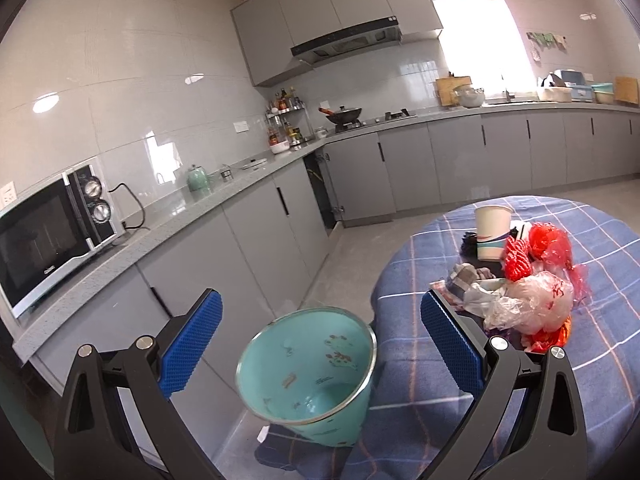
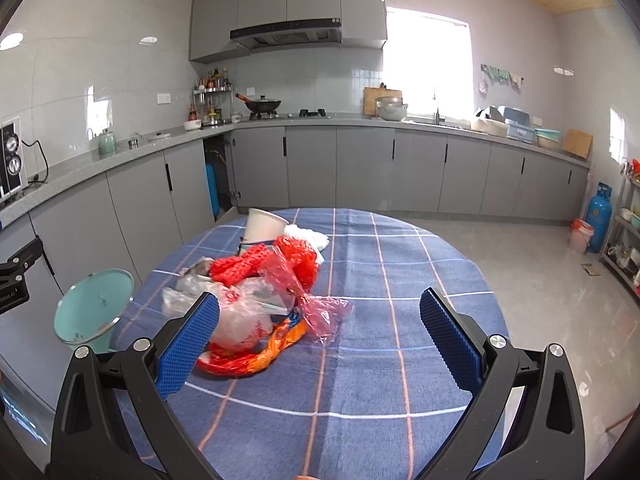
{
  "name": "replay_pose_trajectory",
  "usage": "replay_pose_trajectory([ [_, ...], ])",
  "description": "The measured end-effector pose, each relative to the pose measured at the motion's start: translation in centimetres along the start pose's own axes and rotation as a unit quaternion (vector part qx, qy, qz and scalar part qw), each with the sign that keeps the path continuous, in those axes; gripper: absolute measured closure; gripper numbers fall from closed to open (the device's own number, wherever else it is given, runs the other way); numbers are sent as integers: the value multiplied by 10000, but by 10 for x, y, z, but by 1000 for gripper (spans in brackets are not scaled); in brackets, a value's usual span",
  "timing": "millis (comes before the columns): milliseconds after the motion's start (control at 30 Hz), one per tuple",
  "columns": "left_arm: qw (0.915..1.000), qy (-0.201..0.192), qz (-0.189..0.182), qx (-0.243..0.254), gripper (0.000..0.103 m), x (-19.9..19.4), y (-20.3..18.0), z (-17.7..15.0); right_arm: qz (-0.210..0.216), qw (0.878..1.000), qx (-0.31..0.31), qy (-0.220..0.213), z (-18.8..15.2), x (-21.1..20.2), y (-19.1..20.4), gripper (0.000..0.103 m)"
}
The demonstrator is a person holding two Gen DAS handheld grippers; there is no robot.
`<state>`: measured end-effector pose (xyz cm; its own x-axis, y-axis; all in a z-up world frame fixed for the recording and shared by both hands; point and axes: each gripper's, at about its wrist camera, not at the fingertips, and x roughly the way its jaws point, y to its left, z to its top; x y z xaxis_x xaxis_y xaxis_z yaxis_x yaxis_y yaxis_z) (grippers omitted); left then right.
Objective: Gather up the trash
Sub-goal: 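Grasp the clear plastic bag with the left tool while the right tool grasps the pink plastic bag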
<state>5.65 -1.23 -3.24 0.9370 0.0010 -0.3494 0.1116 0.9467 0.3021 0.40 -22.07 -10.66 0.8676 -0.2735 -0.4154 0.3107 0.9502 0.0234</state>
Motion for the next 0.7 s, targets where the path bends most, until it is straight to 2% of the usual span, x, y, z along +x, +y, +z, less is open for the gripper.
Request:
replay_pose_trajectory([
  [167, 9999, 133, -20, 50, 5, 32, -23, -1, -18, 9999, 35, 137, -5, 27, -4, 4],
  [300, 9994, 298, -181, 9, 5, 51, -36, -5, -65, 9998, -104, 173, -10, 43, 0, 4],
  [533, 9983, 344, -470, 41, 5, 59, -66, -9, -190, 9994, -147, 249, -19, 56, -12, 4],
  [700, 9968, 333, -714, 152, 5, 58, -98, -6, -286, 9990, -42, 336, -31, 52, -36, 4],
])
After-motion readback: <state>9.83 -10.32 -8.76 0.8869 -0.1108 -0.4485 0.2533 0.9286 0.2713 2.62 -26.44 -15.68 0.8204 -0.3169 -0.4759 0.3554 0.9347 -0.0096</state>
